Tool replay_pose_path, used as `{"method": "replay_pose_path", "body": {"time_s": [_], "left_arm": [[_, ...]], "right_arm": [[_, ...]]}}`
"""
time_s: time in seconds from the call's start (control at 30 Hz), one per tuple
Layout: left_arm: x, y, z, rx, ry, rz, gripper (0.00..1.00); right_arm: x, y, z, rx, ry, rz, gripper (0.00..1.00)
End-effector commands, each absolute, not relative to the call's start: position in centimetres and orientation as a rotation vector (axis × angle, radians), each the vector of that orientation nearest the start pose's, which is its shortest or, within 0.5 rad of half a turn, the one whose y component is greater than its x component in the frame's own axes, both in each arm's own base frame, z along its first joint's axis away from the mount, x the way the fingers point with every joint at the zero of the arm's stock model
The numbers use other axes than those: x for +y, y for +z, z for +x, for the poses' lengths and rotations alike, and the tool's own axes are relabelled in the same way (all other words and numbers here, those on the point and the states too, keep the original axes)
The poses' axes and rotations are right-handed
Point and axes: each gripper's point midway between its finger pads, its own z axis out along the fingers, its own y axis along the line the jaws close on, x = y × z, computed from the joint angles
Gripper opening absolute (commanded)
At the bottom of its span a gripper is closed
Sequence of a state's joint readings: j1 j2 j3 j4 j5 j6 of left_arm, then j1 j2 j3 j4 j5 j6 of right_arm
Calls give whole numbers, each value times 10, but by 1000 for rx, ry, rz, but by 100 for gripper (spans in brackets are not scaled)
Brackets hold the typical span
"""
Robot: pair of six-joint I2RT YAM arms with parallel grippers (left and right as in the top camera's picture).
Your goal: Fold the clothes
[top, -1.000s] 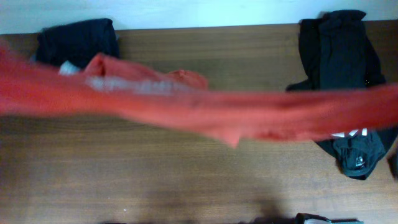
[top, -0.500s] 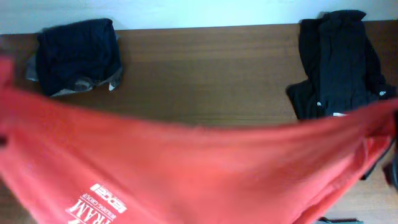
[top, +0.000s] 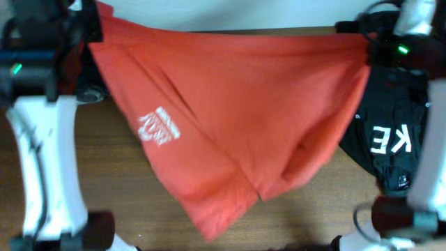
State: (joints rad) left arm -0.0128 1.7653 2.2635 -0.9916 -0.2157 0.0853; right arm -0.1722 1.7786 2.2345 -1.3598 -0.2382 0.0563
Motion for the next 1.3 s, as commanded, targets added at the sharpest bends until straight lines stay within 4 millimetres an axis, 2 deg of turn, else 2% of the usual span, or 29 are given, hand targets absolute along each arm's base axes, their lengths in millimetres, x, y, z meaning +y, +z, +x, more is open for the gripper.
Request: {"method": "replay_pose_path", "body": {"time_s": [0.0, 0.1, 0.2, 0.27, 0.37, 0.43, 0.5, 0.67, 0.7, 0.73, 0.8, 0.83, 0.87, 0.97, 1.03, 1.13, 1.27], "left_arm": [[26, 369, 518, 2163, 227, -18, 1], [17, 316, 553, 2235, 193, 14, 1], [8, 271, 578, 2286, 186, 35, 1], [0, 244, 589, 2317, 182, 54, 1], [-14, 217, 599, 2349, 173, 84, 1], [-24, 207, 603, 2356, 166, 106, 1], [-32, 205, 605, 2350, 159, 120, 1], [-46, 209, 608, 2325, 146, 143, 1], [-48, 209, 608, 2325, 145, 146, 1], [-49, 208, 608, 2326, 144, 148, 1], [-49, 208, 607, 2331, 144, 150, 1], [-49, 207, 607, 2334, 144, 150, 1], [-49, 207, 607, 2334, 145, 150, 1], [-49, 207, 607, 2334, 145, 150, 1], [-49, 207, 607, 2333, 145, 151, 1], [-49, 207, 607, 2333, 145, 151, 1], [-49, 207, 607, 2332, 145, 151, 1]], "right_arm": [[-24, 281, 465, 2543, 272, 164, 4], [-23, 237, 505, 2563, 280, 152, 4], [-26, 198, 536, 2566, 282, 149, 4], [-28, 176, 553, 2561, 280, 148, 4], [-32, 152, 575, 2534, 275, 144, 4], [-33, 145, 589, 2499, 270, 136, 4], [-36, 145, 601, 2454, 257, 128, 4], [-40, 166, 626, 2320, 230, 104, 4], [-41, 170, 631, 2295, 226, 99, 7], [-41, 174, 634, 2275, 223, 95, 22], [-41, 177, 637, 2256, 220, 90, 66], [-41, 177, 637, 2258, 221, 91, 79], [-41, 177, 635, 2264, 224, 98, 87], [-41, 174, 628, 2299, 231, 110, 98], [-40, 173, 620, 2330, 237, 116, 100], [-22, 170, 596, 2429, 321, 101, 100], [3, 148, 572, 2562, 385, 84, 91]]}}
